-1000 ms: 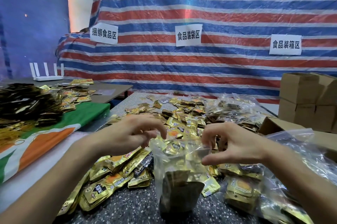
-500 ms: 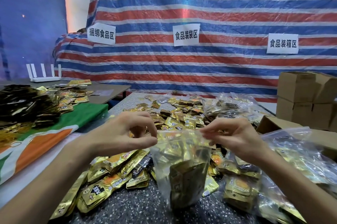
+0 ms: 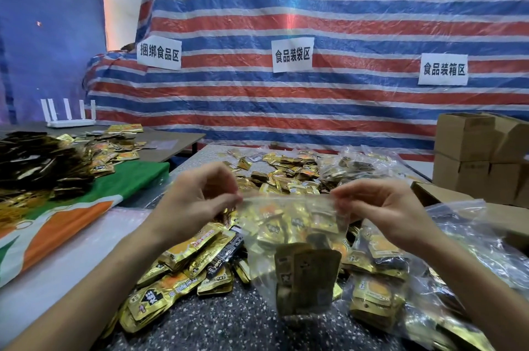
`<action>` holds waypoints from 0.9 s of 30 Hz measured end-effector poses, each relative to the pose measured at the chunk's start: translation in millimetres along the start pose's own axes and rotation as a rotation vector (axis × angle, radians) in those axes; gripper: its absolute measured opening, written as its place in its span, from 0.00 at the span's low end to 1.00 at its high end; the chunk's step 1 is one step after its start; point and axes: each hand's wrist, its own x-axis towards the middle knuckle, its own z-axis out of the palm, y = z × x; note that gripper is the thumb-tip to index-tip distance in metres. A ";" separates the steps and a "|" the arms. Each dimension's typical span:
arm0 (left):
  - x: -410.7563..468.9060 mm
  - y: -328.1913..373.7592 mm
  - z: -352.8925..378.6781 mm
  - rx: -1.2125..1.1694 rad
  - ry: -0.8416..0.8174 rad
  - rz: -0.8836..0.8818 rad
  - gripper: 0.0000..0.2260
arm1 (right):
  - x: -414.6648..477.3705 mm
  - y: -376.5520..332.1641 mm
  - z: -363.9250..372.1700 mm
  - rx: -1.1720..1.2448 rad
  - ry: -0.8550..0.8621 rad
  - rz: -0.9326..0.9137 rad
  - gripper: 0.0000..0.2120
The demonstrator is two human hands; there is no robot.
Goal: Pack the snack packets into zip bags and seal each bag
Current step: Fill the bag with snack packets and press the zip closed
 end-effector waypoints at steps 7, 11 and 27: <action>-2.5 2.6 28.1 -0.058 0.116 -0.036 0.09 | 5.4 1.8 11.4 -0.480 0.053 0.127 0.08; -7.6 1.2 37.7 0.009 0.141 0.050 0.14 | 12.8 -17.5 56.0 -0.597 -0.103 -0.055 0.19; -19.6 -6.0 43.7 0.137 0.047 0.139 0.07 | 30.6 -45.4 91.8 -0.568 -0.209 -0.188 0.04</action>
